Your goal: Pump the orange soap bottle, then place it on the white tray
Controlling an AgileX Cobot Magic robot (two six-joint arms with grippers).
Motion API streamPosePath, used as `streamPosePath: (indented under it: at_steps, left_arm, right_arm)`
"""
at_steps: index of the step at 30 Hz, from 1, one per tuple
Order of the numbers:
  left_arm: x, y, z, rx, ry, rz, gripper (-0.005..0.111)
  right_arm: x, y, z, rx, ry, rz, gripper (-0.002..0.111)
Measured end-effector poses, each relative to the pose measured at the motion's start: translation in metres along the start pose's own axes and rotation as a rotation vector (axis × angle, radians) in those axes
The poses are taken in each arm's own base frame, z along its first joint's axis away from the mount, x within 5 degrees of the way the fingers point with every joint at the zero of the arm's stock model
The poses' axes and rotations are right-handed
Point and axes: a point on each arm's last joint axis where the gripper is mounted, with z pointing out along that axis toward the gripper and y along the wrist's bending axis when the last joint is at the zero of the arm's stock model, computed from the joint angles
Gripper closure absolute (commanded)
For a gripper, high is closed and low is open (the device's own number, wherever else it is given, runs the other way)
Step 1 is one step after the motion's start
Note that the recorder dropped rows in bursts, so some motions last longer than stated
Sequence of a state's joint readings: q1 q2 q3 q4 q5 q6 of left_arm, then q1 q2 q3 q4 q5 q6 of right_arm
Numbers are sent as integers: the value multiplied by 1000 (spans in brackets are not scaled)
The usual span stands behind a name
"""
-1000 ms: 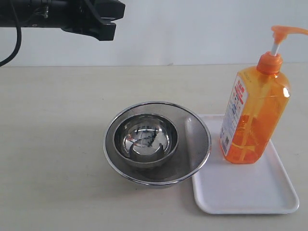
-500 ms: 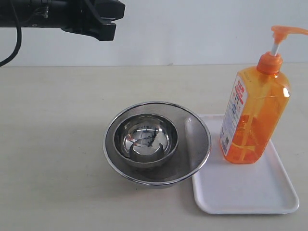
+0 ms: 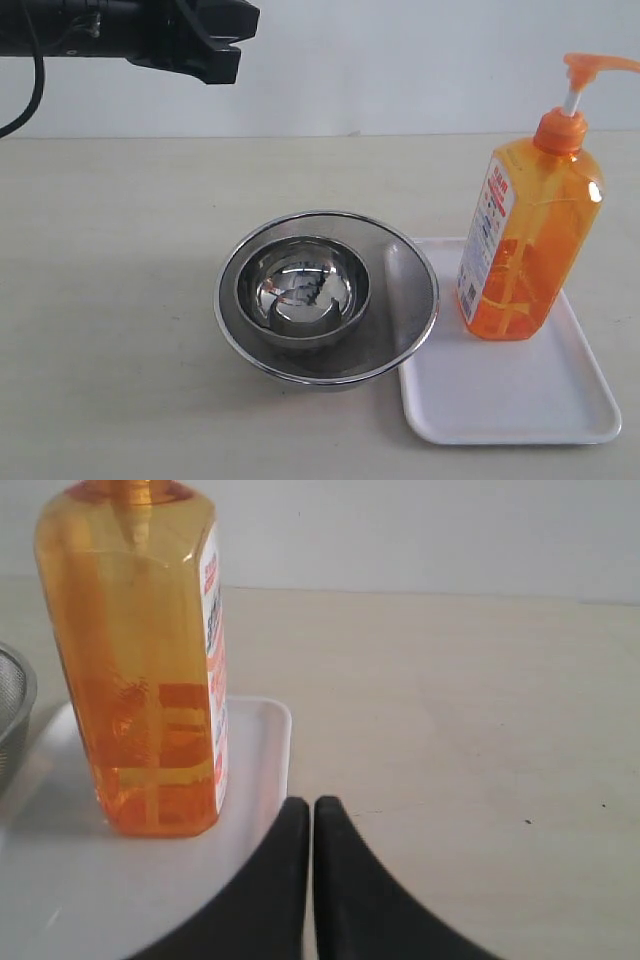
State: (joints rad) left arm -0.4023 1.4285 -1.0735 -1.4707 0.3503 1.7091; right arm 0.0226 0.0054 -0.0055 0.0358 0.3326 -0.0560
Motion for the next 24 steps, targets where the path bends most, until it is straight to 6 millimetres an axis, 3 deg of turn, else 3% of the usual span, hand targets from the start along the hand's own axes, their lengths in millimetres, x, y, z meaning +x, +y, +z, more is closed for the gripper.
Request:
streamPosePath:
  at_steps: [24]
  left_arm:
    - [0,1,0,-11,1,0,102]
  right_arm:
    - [1,0,0,-3,3,64,108]
